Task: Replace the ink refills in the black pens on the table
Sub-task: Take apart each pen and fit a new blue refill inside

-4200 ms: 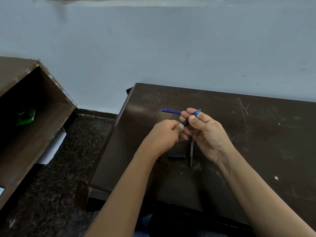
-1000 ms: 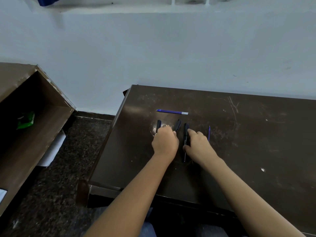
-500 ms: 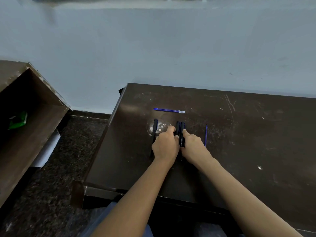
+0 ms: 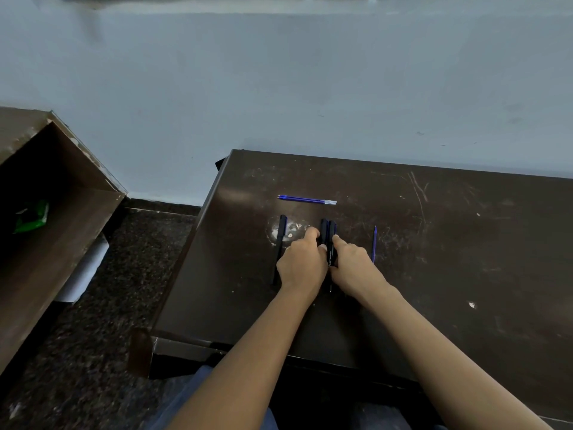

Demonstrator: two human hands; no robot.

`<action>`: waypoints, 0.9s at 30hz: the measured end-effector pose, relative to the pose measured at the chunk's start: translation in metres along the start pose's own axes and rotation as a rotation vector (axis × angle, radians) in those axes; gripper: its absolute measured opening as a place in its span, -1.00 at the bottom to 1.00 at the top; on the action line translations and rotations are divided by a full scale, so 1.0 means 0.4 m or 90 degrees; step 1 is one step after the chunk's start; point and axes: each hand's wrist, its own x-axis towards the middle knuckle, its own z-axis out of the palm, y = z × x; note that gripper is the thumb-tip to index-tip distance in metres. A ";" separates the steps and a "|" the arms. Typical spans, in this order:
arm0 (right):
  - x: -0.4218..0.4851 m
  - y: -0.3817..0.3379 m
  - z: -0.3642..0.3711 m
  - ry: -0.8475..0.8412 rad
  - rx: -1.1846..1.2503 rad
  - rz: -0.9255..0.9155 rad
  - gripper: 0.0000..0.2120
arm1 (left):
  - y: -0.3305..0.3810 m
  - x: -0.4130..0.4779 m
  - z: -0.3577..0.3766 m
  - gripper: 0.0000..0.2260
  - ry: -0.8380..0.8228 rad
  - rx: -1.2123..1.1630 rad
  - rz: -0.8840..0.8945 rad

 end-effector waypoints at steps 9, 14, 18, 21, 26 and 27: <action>-0.018 -0.005 -0.040 0.064 0.055 -0.023 -0.47 | -0.064 0.043 -0.090 -0.65 0.113 0.037 -0.147; -0.024 -0.010 -0.049 0.062 0.081 -0.014 -0.51 | -0.100 0.054 -0.099 -0.67 -0.041 0.025 -0.172; -0.021 -0.015 -0.043 0.079 0.159 -0.011 -0.48 | -0.083 0.060 -0.142 -0.77 -0.128 0.008 -0.138; -0.018 -0.027 -0.046 0.109 0.280 -0.004 -0.44 | -0.060 0.054 -0.197 -0.73 -0.265 -0.033 -0.133; -0.023 -0.058 -0.053 0.054 0.370 -0.007 -0.62 | -0.022 0.006 -0.255 -0.78 -0.313 0.059 -0.024; -0.027 -0.065 -0.051 0.038 0.376 -0.019 -0.63 | -0.020 -0.009 -0.253 -0.80 -0.292 0.042 -0.005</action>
